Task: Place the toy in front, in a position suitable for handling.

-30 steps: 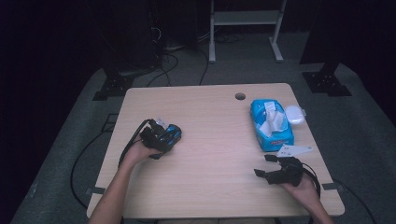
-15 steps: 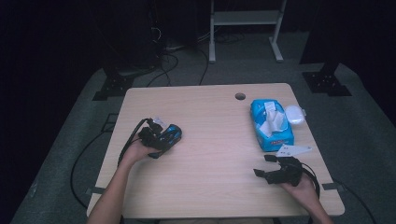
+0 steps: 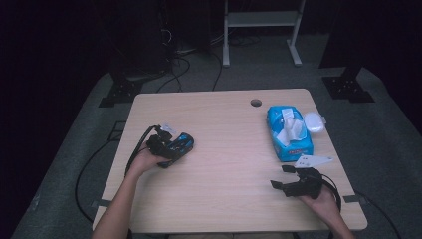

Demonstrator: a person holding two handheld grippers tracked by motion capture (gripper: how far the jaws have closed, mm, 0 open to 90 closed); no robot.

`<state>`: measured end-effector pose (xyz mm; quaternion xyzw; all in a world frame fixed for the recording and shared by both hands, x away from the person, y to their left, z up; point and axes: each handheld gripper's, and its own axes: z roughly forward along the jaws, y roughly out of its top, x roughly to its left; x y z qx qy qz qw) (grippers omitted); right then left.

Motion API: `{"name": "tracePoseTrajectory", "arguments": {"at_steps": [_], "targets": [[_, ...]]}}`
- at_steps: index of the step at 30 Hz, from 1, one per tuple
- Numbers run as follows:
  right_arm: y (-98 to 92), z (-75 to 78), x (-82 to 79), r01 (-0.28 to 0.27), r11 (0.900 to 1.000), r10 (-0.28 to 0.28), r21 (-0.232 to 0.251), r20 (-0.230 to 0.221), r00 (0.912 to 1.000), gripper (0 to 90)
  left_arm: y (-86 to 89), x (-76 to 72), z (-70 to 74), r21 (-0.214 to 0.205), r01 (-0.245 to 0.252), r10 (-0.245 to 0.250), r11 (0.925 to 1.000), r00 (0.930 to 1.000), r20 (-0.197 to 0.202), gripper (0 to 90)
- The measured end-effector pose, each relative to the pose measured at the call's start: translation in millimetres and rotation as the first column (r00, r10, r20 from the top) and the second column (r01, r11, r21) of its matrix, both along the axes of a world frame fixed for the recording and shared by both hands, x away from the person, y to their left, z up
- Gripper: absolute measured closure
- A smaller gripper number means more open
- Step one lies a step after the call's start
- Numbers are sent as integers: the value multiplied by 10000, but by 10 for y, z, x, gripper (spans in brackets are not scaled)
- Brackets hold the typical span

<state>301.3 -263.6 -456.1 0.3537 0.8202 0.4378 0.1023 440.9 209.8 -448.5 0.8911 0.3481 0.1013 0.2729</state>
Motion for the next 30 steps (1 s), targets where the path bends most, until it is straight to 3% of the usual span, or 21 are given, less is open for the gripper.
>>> {"name": "tracePoseTrajectory", "arguments": {"at_steps": [2, 3, 8, 10, 11, 14, 15, 18, 24, 25, 26, 27, 28, 30], "targets": [[-8, -4, 9, 33, 10000, -33, 7, -52, 10000, 211, 0, 0, -14, 166, 24, -23, 9999, 10000, -34, 269], [-6, -7, 12, 9, 10000, -9, -2, -60, 10000, 210, -19, -9, -44, 439, 15, -9, 9990, 9999, -122, 269], [3, -4, 4, -19, 10000, 19, -38, -30, 10000, 210, -23, -3, -42, 476, 21, -15, 9989, 9999, -140, 266], [0, -4, 7, -7, 10000, 7, -17, -49, 10000, 210, -27, 5, -32, 625, 15, 10, 9980, 9992, -387, 262], [-4, -5, 7, 7, 10000, -7, 1, -71, 10000, 210, -49, 4, -10, 1103, -21, 53, 9939, 9996, -286, 198], [-5, -4, 4, 11, 10000, -11, -15, -79, 10000, 210, -61, -5, 23, 1221, 153, -123, 9924, 9996, -258, 216], [-5, -1, 3, 8, 10000, -8, -4, -32, 10000, 210, -84, -15, 30, 1558, 491, -461, 9866, 9987, -228, 217], [-6, -2, 5, -9, 10000, 9, -7, -48, 10000, 211, -122, -7, 5, 2074, 730, -675, 9755, 9972, -337, 203], [-6, -4, -1, 3, 10000, -3, -1, -60, 10000, 210, -121, 10, 4, 1950, 770, -692, 9778, 9965, -462, 248], [-8, -4, 2, 5, 10000, -5, -7, -65, 10000, 211, -124, 1, 9, 2018, 772, -738, 9764, 9970, -244, 253], [-8, -4, 3, 11, 10000, -11, -6, -73, 10000, 211, -101, -1, 27, 1616, 629, -607, 9848, 9980, -189, 256], [-10, -3, 3, 9, 10000, -9, 7, -55, 10000, 210, -101, -1, 27, 1616, 629, -607, 9848, 9980, -189, 270], [-12, -2, 2, 6, 10000, -6, 0, -48, 10000, 210, -51, 2, 56, 914, 693, -673, 9934, 9974, -254, 271], [-17, -6, 7, 0, 10000, 0, -15, -49, 10000, 210, -73, -16, 33, 1449, 799, -774, 9862, 9967, -225, 272]]}}
